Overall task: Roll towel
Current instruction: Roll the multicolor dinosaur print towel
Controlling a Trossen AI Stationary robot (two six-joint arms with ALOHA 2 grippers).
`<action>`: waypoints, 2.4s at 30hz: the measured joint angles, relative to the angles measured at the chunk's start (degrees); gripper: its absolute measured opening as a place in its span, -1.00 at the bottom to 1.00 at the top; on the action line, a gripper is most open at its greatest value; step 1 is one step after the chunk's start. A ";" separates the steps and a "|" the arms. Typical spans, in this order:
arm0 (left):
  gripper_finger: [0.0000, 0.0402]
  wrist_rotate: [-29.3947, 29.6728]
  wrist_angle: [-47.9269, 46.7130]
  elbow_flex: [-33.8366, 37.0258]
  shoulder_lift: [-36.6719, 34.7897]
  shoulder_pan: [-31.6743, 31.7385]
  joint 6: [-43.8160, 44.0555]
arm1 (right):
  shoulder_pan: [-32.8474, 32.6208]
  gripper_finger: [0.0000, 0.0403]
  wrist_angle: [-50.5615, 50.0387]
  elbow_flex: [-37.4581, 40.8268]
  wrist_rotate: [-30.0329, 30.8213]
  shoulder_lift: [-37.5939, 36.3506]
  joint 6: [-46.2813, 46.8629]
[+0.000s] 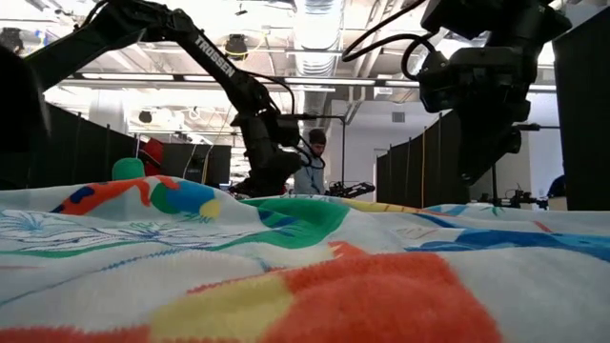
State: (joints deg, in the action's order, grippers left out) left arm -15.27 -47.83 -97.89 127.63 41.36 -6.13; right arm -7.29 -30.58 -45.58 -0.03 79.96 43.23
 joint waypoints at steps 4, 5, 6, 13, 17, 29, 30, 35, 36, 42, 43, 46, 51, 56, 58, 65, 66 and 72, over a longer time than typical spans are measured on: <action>-0.35 0.70 2.83 0.11 -0.04 -0.22 0.42 | 0.00 -0.54 -0.02 0.00 0.00 0.00 0.32; -0.35 0.77 3.23 0.11 -0.04 -0.22 0.97 | 0.00 -0.54 0.01 0.00 0.00 0.00 0.34; -0.35 0.82 3.24 0.11 -0.04 -0.20 1.12 | 0.00 -0.54 0.00 0.00 0.00 0.00 0.34; -0.80 4.90 3.54 0.11 -0.04 -0.48 0.42 | 0.32 -0.54 0.01 0.00 0.00 0.00 0.47; -0.97 4.89 2.45 0.11 -0.07 -0.46 0.39 | 0.42 -0.54 0.01 0.00 0.00 0.00 0.45; -0.90 5.83 1.12 0.17 -1.88 -0.85 2.30 | 0.74 -0.54 -0.01 0.00 0.00 0.00 0.91; -0.86 5.71 1.48 0.17 -1.88 -0.85 2.94 | 0.73 -0.54 -0.03 0.00 -0.01 0.00 0.91; -0.60 5.71 5.40 0.17 -1.88 -0.90 6.66 | 0.72 -0.54 0.01 0.00 -0.01 0.00 0.90; -0.54 5.73 5.94 0.17 -1.88 -0.90 7.19 | 0.76 -0.54 0.06 0.00 -0.02 0.00 0.91; -0.33 6.21 8.37 1.31 -1.88 -1.00 7.98 | 1.07 -0.54 0.23 0.00 -0.04 0.00 1.86; -0.32 6.29 9.26 2.09 -1.88 -1.02 8.27 | 1.07 -0.54 0.24 0.00 -0.04 0.00 1.92; -0.31 6.32 10.55 4.13 -1.88 -1.05 9.18 | 1.07 -0.54 0.23 0.00 -0.06 0.00 1.98; -0.31 6.25 10.91 5.14 -1.99 -1.03 7.54 | 1.07 -0.54 0.27 0.00 -0.09 0.00 1.98; -0.45 6.40 10.02 5.16 -2.00 -1.31 5.69 | 1.07 -0.54 0.25 0.00 -0.22 0.00 2.45; -0.63 6.08 9.31 5.18 -2.14 -1.59 5.06 | 1.07 -0.54 0.23 0.00 -0.24 0.00 2.88; -0.93 5.09 6.09 3.16 -2.04 -3.10 4.64 | 1.07 -0.54 0.21 0.00 -0.24 0.00 3.32; -0.90 5.09 5.32 2.45 -2.01 -3.22 4.50 | 1.07 -0.54 0.21 0.00 -0.24 0.00 3.32; -0.78 5.09 3.19 -0.85 -2.01 -3.37 4.22 | 1.07 -0.54 0.19 0.00 -0.24 0.00 3.32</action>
State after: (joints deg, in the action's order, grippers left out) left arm -10.18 -44.64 -98.73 125.62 38.00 -1.91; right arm -6.22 -30.39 -45.58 -0.27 79.96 46.54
